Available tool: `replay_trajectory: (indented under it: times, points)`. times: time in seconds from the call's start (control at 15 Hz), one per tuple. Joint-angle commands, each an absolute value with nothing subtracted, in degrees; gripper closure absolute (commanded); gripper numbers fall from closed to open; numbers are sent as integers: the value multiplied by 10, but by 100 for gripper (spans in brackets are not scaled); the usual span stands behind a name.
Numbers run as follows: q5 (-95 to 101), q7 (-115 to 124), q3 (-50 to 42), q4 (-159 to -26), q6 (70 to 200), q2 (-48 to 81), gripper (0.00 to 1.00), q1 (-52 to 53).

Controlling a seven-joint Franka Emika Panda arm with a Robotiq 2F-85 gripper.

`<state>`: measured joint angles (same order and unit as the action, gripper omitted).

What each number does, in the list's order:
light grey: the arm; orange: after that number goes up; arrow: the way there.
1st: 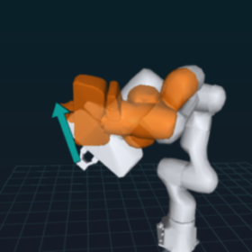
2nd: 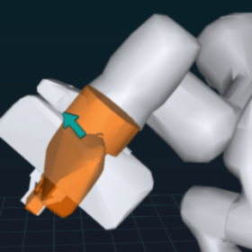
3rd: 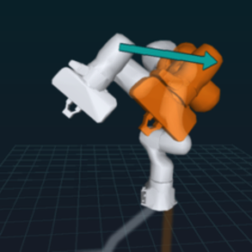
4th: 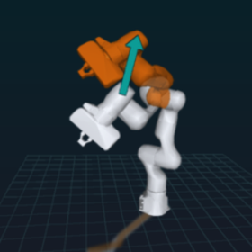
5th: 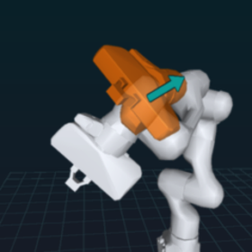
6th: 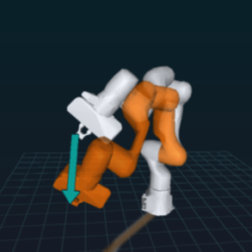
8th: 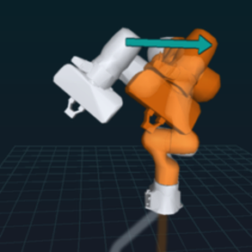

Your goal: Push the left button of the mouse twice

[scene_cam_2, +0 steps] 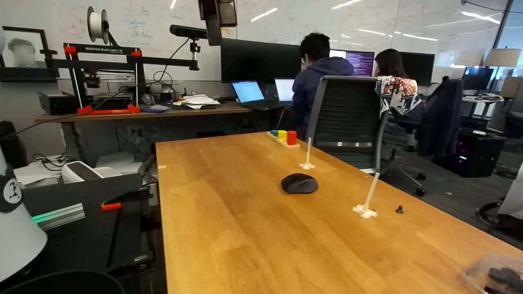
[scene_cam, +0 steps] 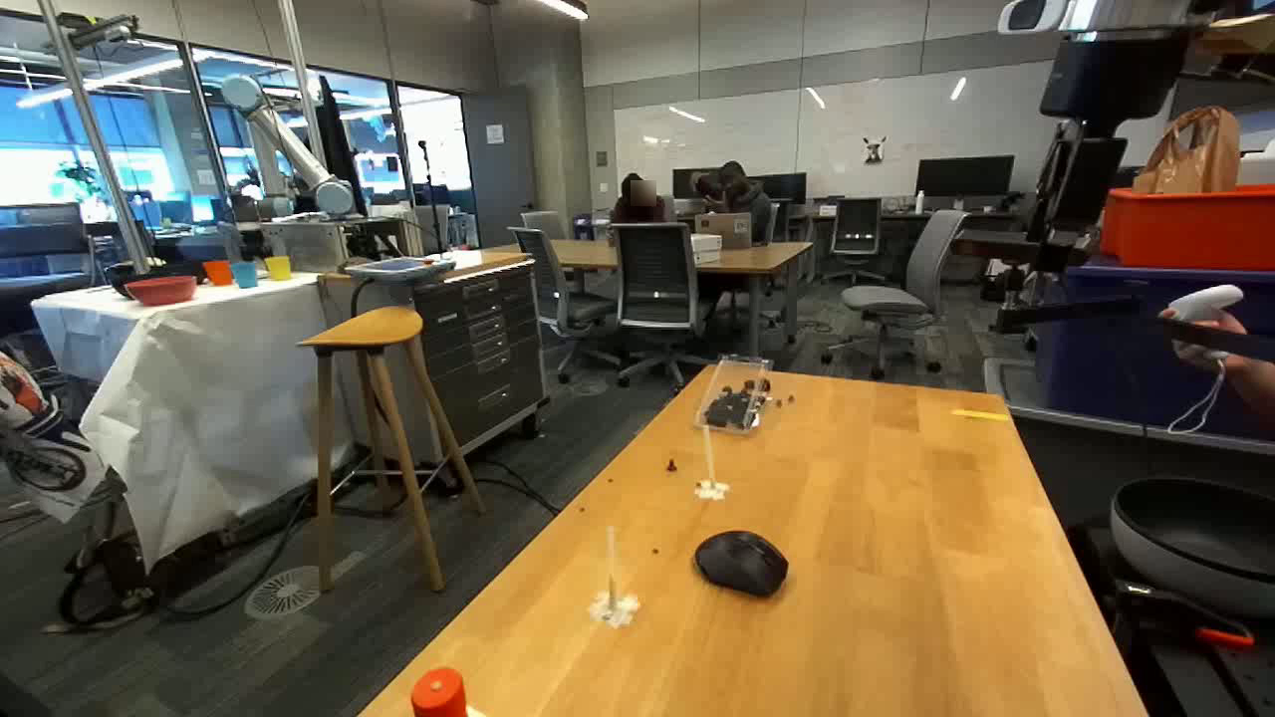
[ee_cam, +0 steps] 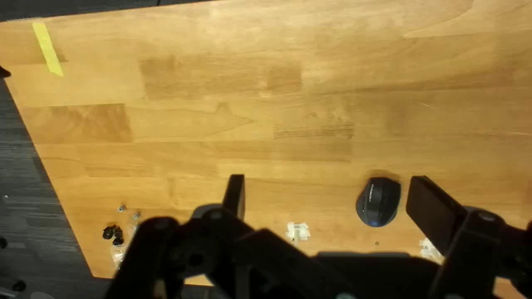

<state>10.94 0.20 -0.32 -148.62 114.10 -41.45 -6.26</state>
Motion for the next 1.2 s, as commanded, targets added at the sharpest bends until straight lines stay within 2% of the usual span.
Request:
replay_trajectory:
  times: [0.0,0.53,1.13]
  points:
    - [113,5,-7,-1484,1139,-414,0,-57]
    - [129,11,1,-1483,1186,-397,0,-58]
    - [178,75,18,-1432,1330,-208,0,-74]
